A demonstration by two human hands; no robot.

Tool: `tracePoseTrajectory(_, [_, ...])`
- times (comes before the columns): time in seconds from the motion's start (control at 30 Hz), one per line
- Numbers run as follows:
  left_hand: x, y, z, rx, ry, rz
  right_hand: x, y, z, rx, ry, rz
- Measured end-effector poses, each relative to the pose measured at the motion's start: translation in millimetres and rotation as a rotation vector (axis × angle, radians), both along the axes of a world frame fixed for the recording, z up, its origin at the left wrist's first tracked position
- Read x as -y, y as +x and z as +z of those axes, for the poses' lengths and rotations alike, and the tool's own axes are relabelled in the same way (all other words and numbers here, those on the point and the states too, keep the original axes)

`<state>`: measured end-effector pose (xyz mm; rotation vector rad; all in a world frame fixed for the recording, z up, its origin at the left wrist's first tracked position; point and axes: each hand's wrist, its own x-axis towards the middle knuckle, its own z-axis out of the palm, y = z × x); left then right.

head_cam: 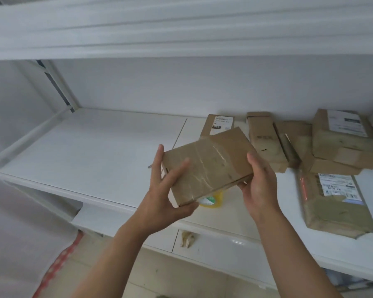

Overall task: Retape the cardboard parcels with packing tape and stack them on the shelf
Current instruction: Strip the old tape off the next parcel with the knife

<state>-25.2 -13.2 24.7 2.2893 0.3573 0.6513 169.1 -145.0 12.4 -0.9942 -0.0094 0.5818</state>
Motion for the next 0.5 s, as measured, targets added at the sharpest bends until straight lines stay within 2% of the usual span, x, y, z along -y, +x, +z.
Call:
tracePoseTrajectory(0.1, [15.8,13.3,6.8,0.011,-0.507,0.072,17.9,-11.3,-9.7,-0.027,0.037,-0.064])
tracePoseTrajectory(0.17, [23.7,24.8,7.4,0.082,-0.699,0.175,29.3,-19.9,-14.3,-0.026,0.055,-0.090])
tracePoseTrajectory(0.27, [26.3,38.9,-3.3,0.075,-0.783,0.219,42.2,-22.0,-21.0,0.028,-0.046,-0.108])
tracePoseTrajectory(0.37, [27.2,44.1,-9.7,0.095,-0.833,0.239,53.6,-9.0,-24.0,0.192,-0.352,-0.034])
tracePoseTrajectory(0.5, [55.3,53.0,-19.9,0.020,-0.715,0.273,73.1,18.5,-18.4,0.384,-0.749,0.094])
